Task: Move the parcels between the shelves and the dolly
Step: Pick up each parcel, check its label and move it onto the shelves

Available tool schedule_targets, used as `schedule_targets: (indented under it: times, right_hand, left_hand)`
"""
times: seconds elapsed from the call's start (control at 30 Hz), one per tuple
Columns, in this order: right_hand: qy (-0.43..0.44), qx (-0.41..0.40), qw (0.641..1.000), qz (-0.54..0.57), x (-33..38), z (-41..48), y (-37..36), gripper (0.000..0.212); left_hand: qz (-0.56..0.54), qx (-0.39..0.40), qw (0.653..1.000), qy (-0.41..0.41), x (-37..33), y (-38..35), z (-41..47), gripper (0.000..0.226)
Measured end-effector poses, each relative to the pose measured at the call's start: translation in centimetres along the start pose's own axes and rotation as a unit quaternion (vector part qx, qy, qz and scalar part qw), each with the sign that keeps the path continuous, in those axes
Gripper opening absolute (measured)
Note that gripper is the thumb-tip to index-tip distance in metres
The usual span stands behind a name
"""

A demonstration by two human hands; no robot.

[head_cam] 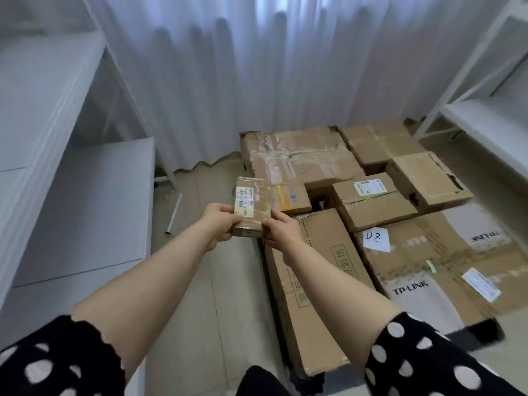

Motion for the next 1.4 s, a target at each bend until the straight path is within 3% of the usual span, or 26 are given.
schedule_targets:
  times: [0.27,0.4,0.53,0.7,0.87,1.1,1.27,1.4]
  right_hand:
    - [-0.030,-0.095,0.991,0.094,1.9,9.1,3.5,0.046]
    - [-0.033,-0.138,0.980,0.139,2.8,16.1,6.3,0.042]
    - [-0.061,-0.251,0.959,0.116,2.1,21.7,12.0,0.029]
    - [-0.075,-0.332,0.940,-0.013,2.4,26.5,18.8,0.030]
    - [-0.091,-0.343,0.906,-0.233,1.7,31.2,22.4,0.026]
    - [-0.090,-0.298,0.845,-0.435,0.2,38.2,22.6,0.027]
    - [-0.095,-0.246,0.853,-0.450,-1.1,42.1,21.9,0.029]
    - [-0.116,-0.218,0.857,-0.453,-2.9,44.5,22.0,0.030]
  left_hand:
    - [0.132,0.097,0.986,-0.023,-6.2,-5.3,9.3,0.022]
    - [0.227,0.121,0.964,-0.059,-10.3,-8.7,15.5,0.028]
    - [0.334,0.140,0.929,-0.076,-13.3,-12.8,22.0,0.053]
    - [0.442,0.182,0.869,-0.126,-14.7,-18.2,28.9,0.051]
    - [0.577,0.235,0.762,-0.178,-13.4,-23.1,35.2,0.051]
    - [0.677,0.299,0.632,-0.232,-9.4,-28.6,42.3,0.053]
    - [0.729,0.369,0.484,-0.314,-8.4,-30.9,43.8,0.057]
    - [0.749,0.399,0.395,-0.352,-7.7,-31.7,44.6,0.062]
Point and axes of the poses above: each hand's wrist, its own z-axis towards the middle knuckle, its own y-axis out of the back of the hand, x = y × z, the point moved 8 cm from there along z, towards the middle knuckle, and after that the axes turned 2 degrees about z, right-handed, at the moved point
